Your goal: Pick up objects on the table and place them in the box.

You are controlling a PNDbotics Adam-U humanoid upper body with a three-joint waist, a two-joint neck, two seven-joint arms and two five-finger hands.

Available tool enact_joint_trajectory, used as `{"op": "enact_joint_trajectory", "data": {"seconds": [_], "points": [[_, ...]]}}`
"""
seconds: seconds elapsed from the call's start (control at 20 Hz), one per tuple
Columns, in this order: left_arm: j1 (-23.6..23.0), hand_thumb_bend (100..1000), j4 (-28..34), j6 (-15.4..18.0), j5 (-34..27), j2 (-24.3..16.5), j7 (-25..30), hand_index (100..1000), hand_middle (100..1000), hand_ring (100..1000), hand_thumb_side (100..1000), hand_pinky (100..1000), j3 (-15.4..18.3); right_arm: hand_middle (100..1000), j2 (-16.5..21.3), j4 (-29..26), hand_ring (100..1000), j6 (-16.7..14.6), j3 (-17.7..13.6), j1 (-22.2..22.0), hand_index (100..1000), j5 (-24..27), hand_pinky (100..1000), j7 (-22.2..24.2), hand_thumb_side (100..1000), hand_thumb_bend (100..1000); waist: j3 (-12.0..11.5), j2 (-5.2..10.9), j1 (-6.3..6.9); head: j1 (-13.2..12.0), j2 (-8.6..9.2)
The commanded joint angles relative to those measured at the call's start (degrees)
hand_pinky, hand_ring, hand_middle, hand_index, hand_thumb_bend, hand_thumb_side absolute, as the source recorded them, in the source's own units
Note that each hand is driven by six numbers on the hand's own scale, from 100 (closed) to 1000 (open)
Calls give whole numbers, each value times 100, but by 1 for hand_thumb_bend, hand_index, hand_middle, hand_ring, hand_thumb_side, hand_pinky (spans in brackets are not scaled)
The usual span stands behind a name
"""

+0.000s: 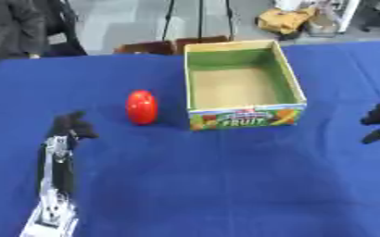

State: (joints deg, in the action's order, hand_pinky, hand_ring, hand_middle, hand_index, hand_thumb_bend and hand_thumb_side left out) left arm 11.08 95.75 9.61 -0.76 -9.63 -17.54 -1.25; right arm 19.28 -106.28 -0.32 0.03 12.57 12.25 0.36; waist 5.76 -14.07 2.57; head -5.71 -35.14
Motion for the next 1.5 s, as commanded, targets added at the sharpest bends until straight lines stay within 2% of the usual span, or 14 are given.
{"op": "enact_joint_trajectory", "data": {"seconds": [0.05, 0.55, 0.7, 0.8, 0.95, 1.15, 1.3, 1.45, 1.5], "points": [[21, 685, 67, 8, -17, -32, 27, 749, 520, 508, 932, 736, -17, 592, 68, -83, 644, 1, -40, 34, 672, -13, 468, -1, 939, 100, -7, 100, -21, 23, 75], [10, 690, 56, 15, -29, -25, 41, 749, 521, 509, 927, 737, -21, 592, 65, -79, 645, 3, -41, 27, 672, -11, 468, 0, 940, 100, -8, 101, -22, 52, 85], [21, 726, 58, -11, 46, -73, 68, 752, 521, 507, 894, 739, -17, 592, 66, -81, 645, 2, -41, 27, 672, -11, 468, 1, 940, 100, -4, 104, -19, 62, 74], [96, 764, 91, -112, 300, -229, 124, 757, 523, 509, 851, 743, -1, 592, 76, -80, 645, 3, -42, 23, 672, -13, 468, 1, 939, 100, -2, 114, -16, 89, 43], [331, 832, 187, -452, 823, -592, 289, 778, 544, 531, 772, 754, 5, 592, 84, -74, 645, 4, -43, 8, 672, -15, 468, 3, 940, 100, 2, 137, -9, 125, 23], [953, 883, 265, -1116, 1719, -1209, 847, 820, 591, 584, 661, 774, -70, 592, 95, -63, 645, 7, -32, -15, 672, -15, 468, 15, 939, 100, 21, 184, 6, 171, 17], [1583, 866, 129, -1586, 2401, -1574, 1457, 843, 639, 626, 587, 788, -168, 593, 102, -57, 645, 8, -19, -26, 672, -12, 468, 29, 940, 100, 56, 215, 9, 169, 20], [2268, 836, -252, -1898, 3129, -1821, 2201, 843, 648, 632, 539, 787, -307, 593, 110, -51, 645, 9, -8, -39, 672, -9, 468, 41, 941, 100, 103, 232, 12, 147, 7], [2506, 781, -456, -1953, 3350, -1881, 2485, 843, 654, 636, 523, 781, -383, 593, 110, -49, 645, 10, -3, -44, 672, -8, 468, 46, 942, 100, 126, 236, 16, 139, -4]]}}
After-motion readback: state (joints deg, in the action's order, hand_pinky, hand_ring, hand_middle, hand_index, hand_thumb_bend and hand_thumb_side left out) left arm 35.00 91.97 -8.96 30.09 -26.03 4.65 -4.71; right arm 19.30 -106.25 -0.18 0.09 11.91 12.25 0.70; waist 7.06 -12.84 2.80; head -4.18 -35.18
